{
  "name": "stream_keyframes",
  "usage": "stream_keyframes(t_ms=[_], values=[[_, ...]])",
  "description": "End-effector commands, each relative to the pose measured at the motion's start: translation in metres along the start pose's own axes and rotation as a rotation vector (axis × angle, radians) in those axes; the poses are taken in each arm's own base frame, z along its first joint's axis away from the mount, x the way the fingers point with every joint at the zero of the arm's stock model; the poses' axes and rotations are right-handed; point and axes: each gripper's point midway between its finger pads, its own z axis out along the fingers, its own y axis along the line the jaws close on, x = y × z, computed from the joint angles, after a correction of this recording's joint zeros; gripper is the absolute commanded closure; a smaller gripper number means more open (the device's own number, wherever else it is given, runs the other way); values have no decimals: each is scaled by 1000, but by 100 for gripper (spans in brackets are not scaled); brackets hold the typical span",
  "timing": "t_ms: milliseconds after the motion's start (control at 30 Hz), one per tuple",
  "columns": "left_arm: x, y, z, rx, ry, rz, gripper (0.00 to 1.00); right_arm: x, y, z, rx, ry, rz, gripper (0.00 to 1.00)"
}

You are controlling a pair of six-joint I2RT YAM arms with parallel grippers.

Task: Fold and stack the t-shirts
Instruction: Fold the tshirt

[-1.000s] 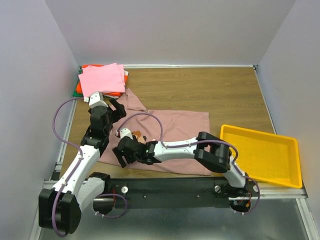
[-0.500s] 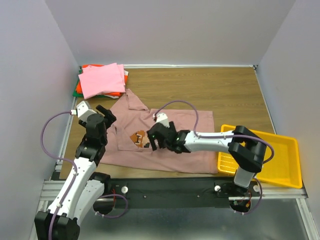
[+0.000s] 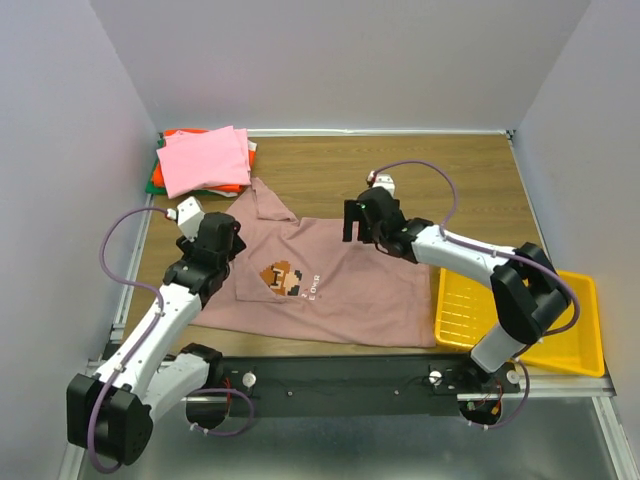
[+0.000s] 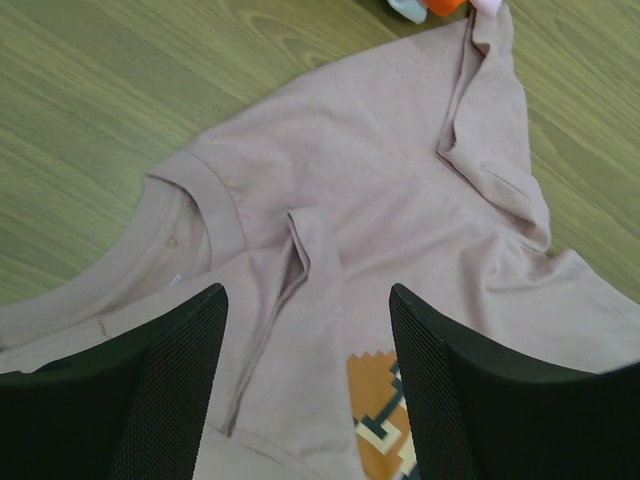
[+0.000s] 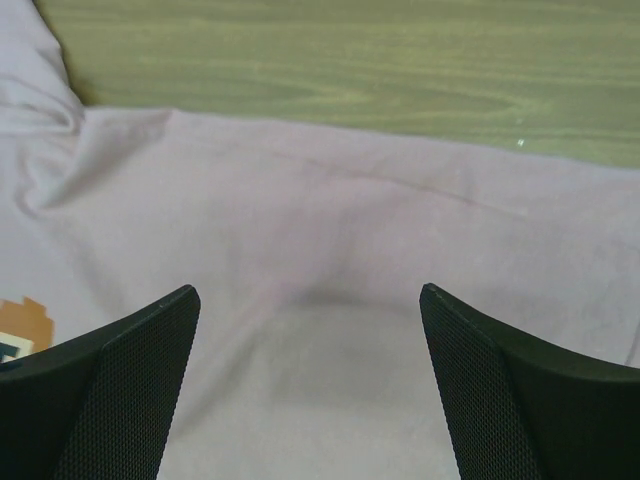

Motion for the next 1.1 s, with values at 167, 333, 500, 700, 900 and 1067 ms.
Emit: stream_keyframes(t_ms=[167, 333, 500, 700, 900, 1067], values=[[66, 12, -8, -140, 288, -15, 30, -39, -11, -12, -141, -38, 111, 3], [87, 25, -15, -213, 328, -45, 31, -44, -23, -21, -157, -59, 143, 3], [91, 24, -13, -225, 348, -38, 33, -45, -27, -26, -167, -69, 156, 3], [98, 28, -6, -266, 363, -14, 37, -44, -29, -28, -175, -67, 164, 3], [105, 30, -1, -288, 394, 42, 37, -44, -34, -27, -165, -67, 170, 2], [109, 30, 3, -301, 415, 78, 41, -44, -37, -25, -158, -64, 174, 3]])
